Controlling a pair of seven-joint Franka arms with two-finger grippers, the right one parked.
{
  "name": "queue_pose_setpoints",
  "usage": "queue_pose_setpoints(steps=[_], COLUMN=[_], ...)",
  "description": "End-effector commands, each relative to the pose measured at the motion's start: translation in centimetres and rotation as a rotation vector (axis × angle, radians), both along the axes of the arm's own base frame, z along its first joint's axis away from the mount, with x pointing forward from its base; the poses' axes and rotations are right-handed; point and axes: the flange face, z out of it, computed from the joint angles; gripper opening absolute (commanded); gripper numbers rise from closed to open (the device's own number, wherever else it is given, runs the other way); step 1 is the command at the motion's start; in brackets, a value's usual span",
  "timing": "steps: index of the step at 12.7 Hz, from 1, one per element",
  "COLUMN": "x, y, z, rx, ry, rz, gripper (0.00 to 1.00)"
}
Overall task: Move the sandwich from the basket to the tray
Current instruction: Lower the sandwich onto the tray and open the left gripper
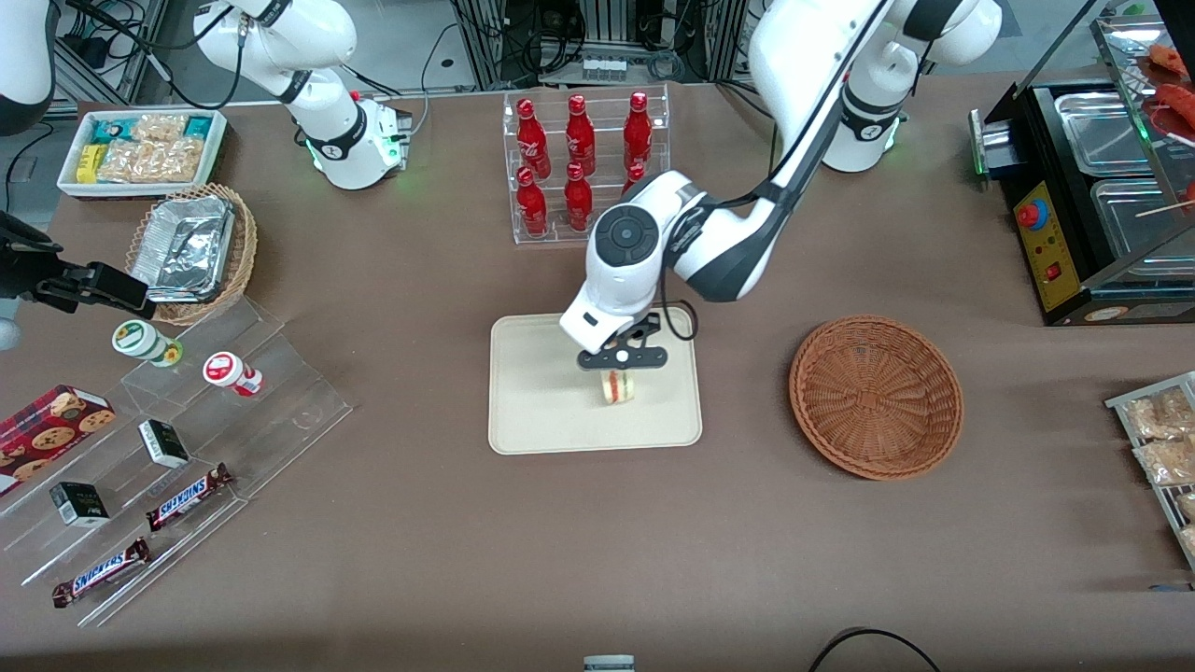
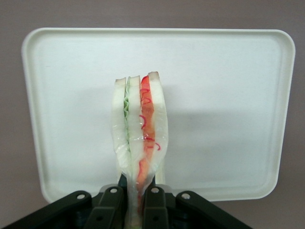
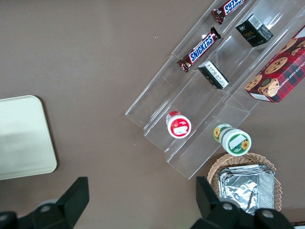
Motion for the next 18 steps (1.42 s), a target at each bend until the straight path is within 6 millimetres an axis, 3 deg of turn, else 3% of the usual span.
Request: queue_pose_setpoints(steps=[1,4,9,10,11,13,14,16,18], x=[0.2,0.2,0.2,0.2,0.2,0.1,0.1,0.3,0.5], y=[-1.6,-1.9,-2.2,-2.2,-2.2,-2.2,-2.2,-2.2,-2.3], z=[-1.8,-3.7,-4.8,-5.4,-5.6,-6.1,-6.0,-5.0,-2.6], rx=[-0.003,-0.01,-0.028,-0.028,-0.025,-0.02,-0.021,-0.028,-0.05], ry=[-0.042,-0.048,-0.062,-0.062,-0.061,-0.057,-0.058,-0.066,-0.082], rz=[-0.03,-0.038,-0.049,-0.051,-0.053,-0.056,-0.054,-0.044,-0.028], gripper=[0.1,0.11,0.13,0.21,0.36,0.84,0.96,0.99,0.99])
